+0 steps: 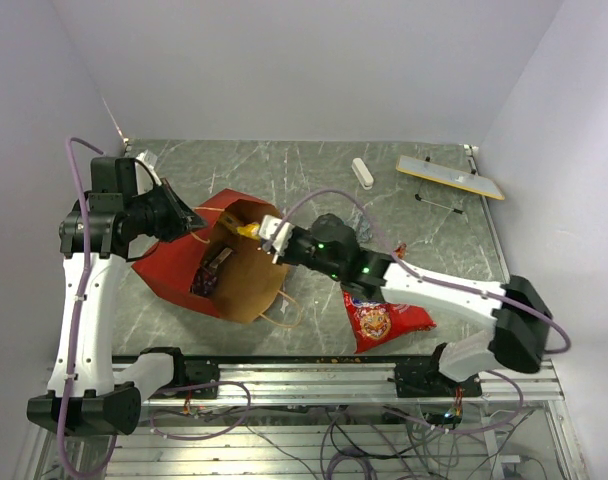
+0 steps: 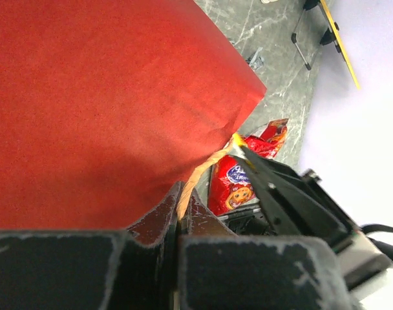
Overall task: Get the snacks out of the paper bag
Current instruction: Take out the snack from the paper bag, then place the snack at the center of the board.
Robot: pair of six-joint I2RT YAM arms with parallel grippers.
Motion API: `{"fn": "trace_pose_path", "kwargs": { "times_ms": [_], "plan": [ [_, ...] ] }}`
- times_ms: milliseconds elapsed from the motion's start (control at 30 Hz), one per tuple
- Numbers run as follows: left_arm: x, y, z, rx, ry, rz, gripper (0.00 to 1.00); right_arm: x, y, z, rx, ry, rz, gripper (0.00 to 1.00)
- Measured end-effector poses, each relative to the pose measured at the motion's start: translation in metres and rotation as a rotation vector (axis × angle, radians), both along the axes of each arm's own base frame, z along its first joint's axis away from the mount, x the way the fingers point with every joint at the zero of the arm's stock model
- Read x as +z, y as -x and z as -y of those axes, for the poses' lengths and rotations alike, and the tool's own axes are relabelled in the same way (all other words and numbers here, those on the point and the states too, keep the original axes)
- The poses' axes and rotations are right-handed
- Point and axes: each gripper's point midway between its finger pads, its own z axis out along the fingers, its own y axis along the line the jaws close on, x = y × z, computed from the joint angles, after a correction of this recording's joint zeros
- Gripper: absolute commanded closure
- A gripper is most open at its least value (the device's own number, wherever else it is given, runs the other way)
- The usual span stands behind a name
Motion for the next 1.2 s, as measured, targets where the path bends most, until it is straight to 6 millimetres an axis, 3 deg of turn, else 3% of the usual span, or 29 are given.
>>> {"fn": "trace_pose_path", "kwargs": {
  "times_ms": [167,300,500,633,900,1200],
  "plan": [
    [0.000,0.000,0.000,-0.007,-0.008,0.005,0.93,0.038,0.002,0.046,-0.089,-0.029,0.097,1.00],
    [-0.002,-0.002,-0.001,-0.015,-0.015,0.006,0.92,0.060,-0.015,0.085,-0.211,-0.049,0.155,1.00],
    [-0.003,-0.005,-0.001,-0.019,-0.022,0.004,0.87,0.057,-0.059,0.147,-0.434,-0.078,0.122,1.00],
    [0.001,-0.006,-0.003,-0.018,-0.031,0.016,0.91,0.030,-0.079,0.161,-0.522,-0.084,0.024,1.00],
    [0.004,-0.005,-0.004,-0.013,-0.038,0.025,0.93,-0.065,-0.084,0.145,-0.586,-0.070,-0.267,1.00],
    [0.008,0.000,-0.004,-0.010,-0.036,0.037,0.93,-0.143,-0.090,0.124,-0.660,-0.110,-0.496,1.00]
  ]
}}
